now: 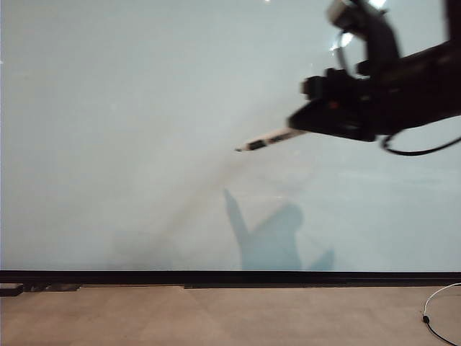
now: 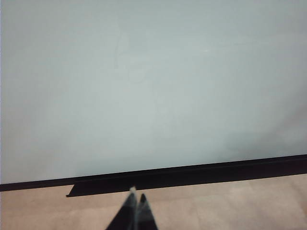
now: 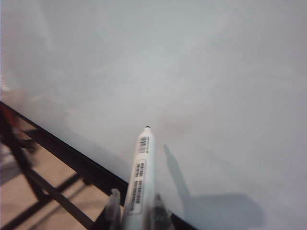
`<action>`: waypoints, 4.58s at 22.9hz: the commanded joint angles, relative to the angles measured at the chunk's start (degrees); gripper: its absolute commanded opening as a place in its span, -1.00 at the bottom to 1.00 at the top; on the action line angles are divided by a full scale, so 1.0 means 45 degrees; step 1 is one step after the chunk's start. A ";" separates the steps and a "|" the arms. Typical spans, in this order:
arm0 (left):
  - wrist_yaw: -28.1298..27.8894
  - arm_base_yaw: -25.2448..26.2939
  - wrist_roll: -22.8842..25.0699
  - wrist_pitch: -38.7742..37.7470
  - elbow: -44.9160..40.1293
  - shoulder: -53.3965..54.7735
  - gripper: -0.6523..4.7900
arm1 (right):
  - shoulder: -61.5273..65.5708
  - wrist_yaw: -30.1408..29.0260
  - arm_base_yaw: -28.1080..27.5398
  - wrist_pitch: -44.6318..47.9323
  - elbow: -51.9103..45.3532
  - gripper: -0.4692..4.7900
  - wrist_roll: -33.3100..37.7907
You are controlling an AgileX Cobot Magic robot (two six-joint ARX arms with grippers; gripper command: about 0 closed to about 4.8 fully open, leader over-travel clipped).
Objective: Pick up the pen on the shelf to the right of the whiteboard and draw a straight line.
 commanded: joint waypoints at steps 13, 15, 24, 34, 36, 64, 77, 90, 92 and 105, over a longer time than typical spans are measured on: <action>0.0000 -0.0005 0.0010 0.0073 0.0049 -0.0005 -0.78 | 0.2948 -0.1365 0.0228 0.0753 0.2225 -0.84 0.0087; 0.0000 -0.0005 0.0010 0.0073 0.0049 -0.0005 -0.78 | 0.3211 -0.1588 0.0228 0.0806 0.2375 -0.84 0.0087; 0.0000 0.0000 0.0010 0.0073 0.0049 -0.0005 -0.78 | 0.3570 -0.1093 0.0209 0.1117 0.2739 -0.84 -0.0282; 0.0000 -0.0005 0.0010 0.0073 0.0049 -0.0005 -0.78 | 0.3575 -0.0413 0.0121 0.1161 0.2769 -0.84 -0.0491; 0.0000 -0.0005 0.0010 0.0073 0.0049 -0.0005 -0.78 | 0.3575 -0.0437 -0.0073 0.1146 0.2759 -0.84 -0.0505; 0.0005 -0.0005 0.0010 0.0073 0.0049 -0.0005 -0.78 | 0.2098 -0.2618 -0.3619 0.2346 0.0597 -0.84 -0.0325; 0.0000 -0.0005 0.0010 0.0073 0.0049 -0.0005 -0.78 | 0.0296 -0.3905 -0.6800 0.2414 -0.1137 -0.84 -0.0316; 0.0005 -0.0005 0.0010 0.0068 0.0049 -0.0005 -0.78 | -0.0850 -0.3716 -0.6581 0.3079 -0.2531 -0.84 0.0223; 0.0000 -0.0005 0.0010 0.0073 0.0049 -0.0005 -0.78 | -0.1433 -0.3259 -0.6586 0.3070 -0.3016 -0.84 0.0238; 0.0000 -0.0005 0.0010 0.0073 0.0049 -0.0005 -0.78 | -0.7028 -0.0427 -0.6601 -0.2603 -0.3813 -0.84 -0.0991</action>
